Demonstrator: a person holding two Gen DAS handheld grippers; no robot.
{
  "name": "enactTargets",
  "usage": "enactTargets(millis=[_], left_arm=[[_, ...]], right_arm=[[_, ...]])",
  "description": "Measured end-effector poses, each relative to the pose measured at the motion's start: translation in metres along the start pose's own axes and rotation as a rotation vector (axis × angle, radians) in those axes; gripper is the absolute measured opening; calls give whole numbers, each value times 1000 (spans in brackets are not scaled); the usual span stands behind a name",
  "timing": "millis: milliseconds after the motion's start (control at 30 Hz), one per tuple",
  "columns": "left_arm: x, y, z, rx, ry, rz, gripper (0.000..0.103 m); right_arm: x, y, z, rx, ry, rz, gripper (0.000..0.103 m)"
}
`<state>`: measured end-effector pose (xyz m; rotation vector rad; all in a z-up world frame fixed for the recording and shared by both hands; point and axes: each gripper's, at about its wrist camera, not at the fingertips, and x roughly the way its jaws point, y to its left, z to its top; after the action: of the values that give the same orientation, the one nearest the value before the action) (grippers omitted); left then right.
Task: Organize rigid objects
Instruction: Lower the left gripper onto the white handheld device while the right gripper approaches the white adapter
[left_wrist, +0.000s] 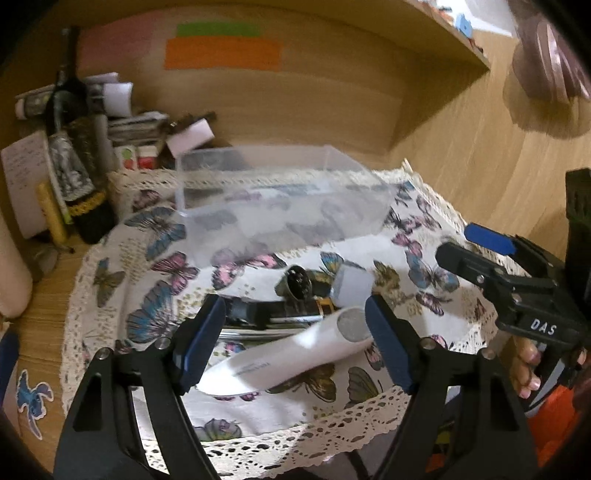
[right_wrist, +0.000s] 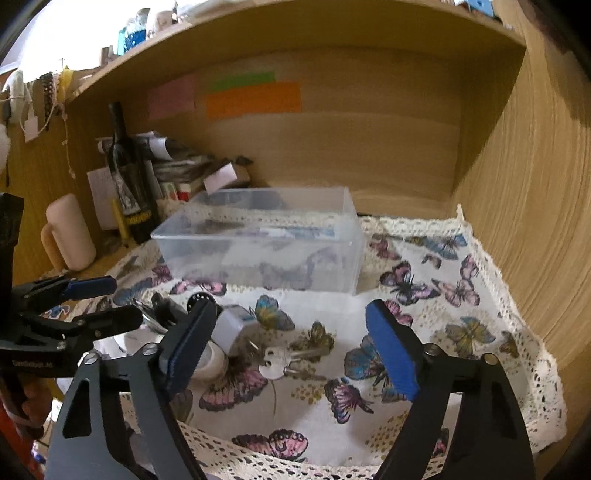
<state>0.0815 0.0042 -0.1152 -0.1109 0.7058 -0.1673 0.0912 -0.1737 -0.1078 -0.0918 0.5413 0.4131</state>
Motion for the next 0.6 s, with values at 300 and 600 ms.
enactTargets(millis=[300, 600], left_arm=[[43, -13, -5, 34, 132, -54, 72], [55, -17, -10, 55, 186, -103, 72]], right_arm=[[15, -9, -7, 11, 65, 10, 76], [32, -8, -5, 9, 101, 42, 75]])
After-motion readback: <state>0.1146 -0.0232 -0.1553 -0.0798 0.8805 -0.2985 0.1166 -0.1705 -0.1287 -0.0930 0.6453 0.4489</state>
